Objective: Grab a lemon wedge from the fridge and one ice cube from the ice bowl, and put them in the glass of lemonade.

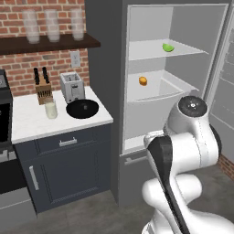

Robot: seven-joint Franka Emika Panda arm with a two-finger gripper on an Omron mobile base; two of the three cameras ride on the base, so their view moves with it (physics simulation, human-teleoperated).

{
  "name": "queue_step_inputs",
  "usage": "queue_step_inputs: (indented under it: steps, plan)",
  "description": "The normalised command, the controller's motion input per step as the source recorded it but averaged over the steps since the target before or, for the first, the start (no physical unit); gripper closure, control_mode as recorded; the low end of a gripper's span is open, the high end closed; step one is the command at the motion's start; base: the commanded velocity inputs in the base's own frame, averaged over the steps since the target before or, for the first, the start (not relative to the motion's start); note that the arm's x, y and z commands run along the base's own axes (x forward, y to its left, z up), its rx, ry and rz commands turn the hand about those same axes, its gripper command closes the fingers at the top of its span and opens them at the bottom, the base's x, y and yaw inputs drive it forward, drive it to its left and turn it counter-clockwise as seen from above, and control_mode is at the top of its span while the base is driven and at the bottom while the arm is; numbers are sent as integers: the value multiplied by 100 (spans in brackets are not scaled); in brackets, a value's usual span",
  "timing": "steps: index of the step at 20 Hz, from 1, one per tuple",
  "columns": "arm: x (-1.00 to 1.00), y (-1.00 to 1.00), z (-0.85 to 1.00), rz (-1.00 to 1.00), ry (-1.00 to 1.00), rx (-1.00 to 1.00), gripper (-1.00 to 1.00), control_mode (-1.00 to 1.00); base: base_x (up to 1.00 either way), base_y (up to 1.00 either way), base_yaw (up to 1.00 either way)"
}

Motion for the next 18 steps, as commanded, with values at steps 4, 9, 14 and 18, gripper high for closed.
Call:
queue_step_inputs:
  steps: [4, 9, 14, 18]
  plan:
    - [-31, -3, 0, 17, -24, 13, -100, -100, 0, 0, 0]
    - [-27, -9, -1, 16, -21, 14, -100, -100, 0, 0, 0]
    - [-19, -5, -1, 15, -16, 11, -100, -100, 0, 0, 0]
    - [-6, 0, -8, 14, -8, 4, -100, -100, 0, 0, 0]
